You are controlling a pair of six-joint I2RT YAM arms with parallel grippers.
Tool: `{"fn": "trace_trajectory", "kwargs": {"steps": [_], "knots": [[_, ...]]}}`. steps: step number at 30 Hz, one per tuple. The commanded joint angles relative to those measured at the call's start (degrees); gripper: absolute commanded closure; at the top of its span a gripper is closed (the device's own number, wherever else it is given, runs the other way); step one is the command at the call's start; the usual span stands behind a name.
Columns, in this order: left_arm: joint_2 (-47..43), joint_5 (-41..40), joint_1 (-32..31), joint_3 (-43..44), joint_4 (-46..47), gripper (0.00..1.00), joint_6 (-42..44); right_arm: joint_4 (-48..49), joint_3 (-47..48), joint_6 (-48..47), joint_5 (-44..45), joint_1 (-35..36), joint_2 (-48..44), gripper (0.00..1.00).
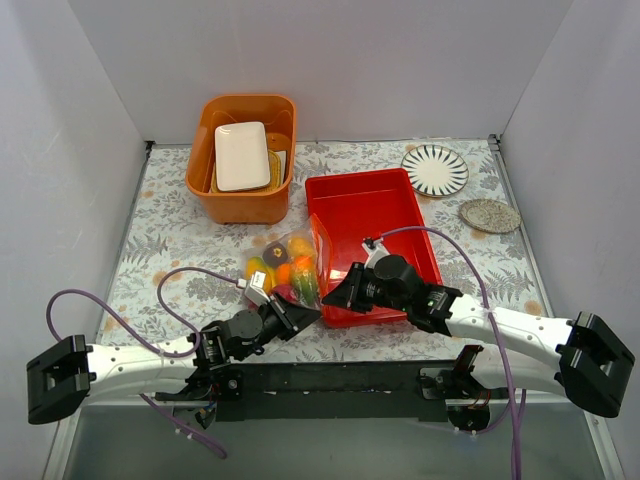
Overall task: Place the food in the zip-top bag and seal the zipper
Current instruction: Zip the zipper food storage bag at the center of the board.
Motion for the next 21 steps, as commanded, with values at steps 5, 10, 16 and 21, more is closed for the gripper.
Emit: {"fn": "trace_trajectory", "kwargs": {"steps": [5,10,16,21], "knots": [[1.2,5.9,-0.4,0.4,0.4,1.00,-11.1,5.3,0.7,0.6,6.4,-0.2,-1.0,0.91],[0.4,6.2,-0.4,0.2,0.4,1.00,-10.6,5.2,0.4,0.7,6.7,-0.1,-1.1,0.91],[0.1,6.5,-0.4,0.3,-1.0,1.00,-10.5,3.6,0.3,0.6,7.4,-0.1,-1.5,0.91],[-1.6,6.2,-0.4,0.0,-2.9,1.00,-10.6,2.4,0.8,-0.1,7.6,-0.1,-1.7,0.91]]}}
